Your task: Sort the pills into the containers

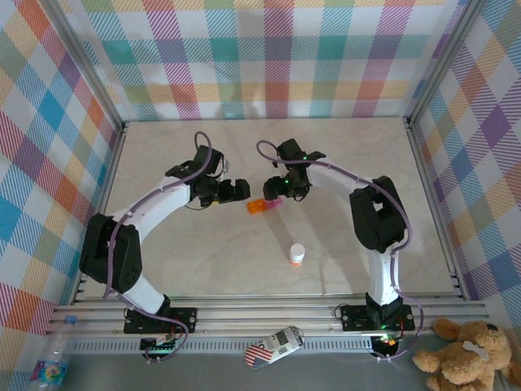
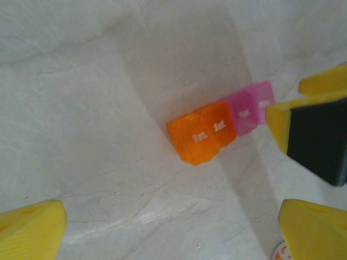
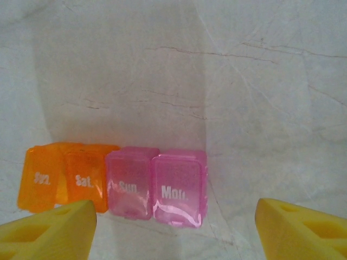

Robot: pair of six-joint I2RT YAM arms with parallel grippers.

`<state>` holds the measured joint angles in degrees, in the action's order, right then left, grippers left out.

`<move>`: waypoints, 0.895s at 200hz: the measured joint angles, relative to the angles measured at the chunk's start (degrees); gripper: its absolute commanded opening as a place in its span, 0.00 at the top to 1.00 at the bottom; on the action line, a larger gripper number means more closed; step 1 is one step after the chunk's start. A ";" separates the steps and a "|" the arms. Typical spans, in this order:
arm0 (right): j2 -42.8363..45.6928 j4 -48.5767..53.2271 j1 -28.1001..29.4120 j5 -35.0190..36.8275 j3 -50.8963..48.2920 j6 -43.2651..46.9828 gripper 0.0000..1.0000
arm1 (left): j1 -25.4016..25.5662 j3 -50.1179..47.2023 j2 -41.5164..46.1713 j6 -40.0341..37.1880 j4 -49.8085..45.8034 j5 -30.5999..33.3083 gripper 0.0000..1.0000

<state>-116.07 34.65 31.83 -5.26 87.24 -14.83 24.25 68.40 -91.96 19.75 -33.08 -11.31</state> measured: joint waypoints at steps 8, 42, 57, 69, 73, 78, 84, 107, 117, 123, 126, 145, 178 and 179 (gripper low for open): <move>-0.52 -0.02 0.00 -0.09 0.00 0.00 0.24 | 0.52 0.46 -0.66 -1.05 -0.83 1.11 0.00; -1.97 -0.20 0.00 -0.72 0.00 0.02 0.24 | 2.89 3.45 -4.15 -5.31 -4.20 6.32 0.00; -2.49 -0.37 0.00 -0.87 0.00 0.00 0.24 | 4.07 4.20 -5.22 -6.91 -5.05 8.04 0.00; -2.99 -0.42 0.00 -0.90 0.00 0.00 0.25 | 5.03 4.74 -6.05 -8.07 -5.88 9.35 0.00; -3.10 -0.48 0.00 -0.87 0.00 0.00 0.25 | 5.38 4.85 -6.34 -8.50 -5.99 9.68 0.00; -3.30 -0.57 0.00 -0.90 -0.02 0.00 0.25 | 5.77 4.98 -6.73 -8.96 -6.10 10.12 0.00; -3.41 -0.68 0.00 -1.07 -0.02 0.00 0.25 | 6.19 5.11 -7.13 -9.38 -6.19 10.60 0.00; -3.48 -0.87 0.00 -1.42 -0.02 0.00 0.25 | 7.96 5.73 -9.14 -11.13 -6.88 12.15 0.00; -3.48 -0.98 0.00 -1.46 -0.02 0.00 0.25 | 8.46 5.81 -9.68 -11.72 -7.30 12.52 0.00; -3.48 -1.07 0.00 -1.46 -0.02 0.00 0.25 | 8.74 5.81 -10.01 -11.98 -7.41 12.68 0.00; -3.48 -1.09 0.00 -1.46 -0.02 0.00 0.25 | 8.92 5.81 -10.21 -12.04 -7.41 12.74 0.00; -3.48 -1.20 0.00 -1.46 -0.07 0.00 0.26 | 9.62 6.71 -11.63 -12.92 -7.74 13.29 0.00; -3.48 -1.31 0.00 -1.49 -0.13 0.00 0.26 | 10.23 8.48 -13.66 -13.66 -7.72 14.01 0.00; -3.48 -1.31 0.00 -1.49 -0.13 0.00 0.26 | 10.23 8.52 -13.68 -13.66 -7.69 14.03 0.00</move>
<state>-119.55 33.34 31.83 -6.74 87.11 -14.83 34.48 76.93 -105.65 6.09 -40.77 2.72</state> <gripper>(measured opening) 0.744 0.999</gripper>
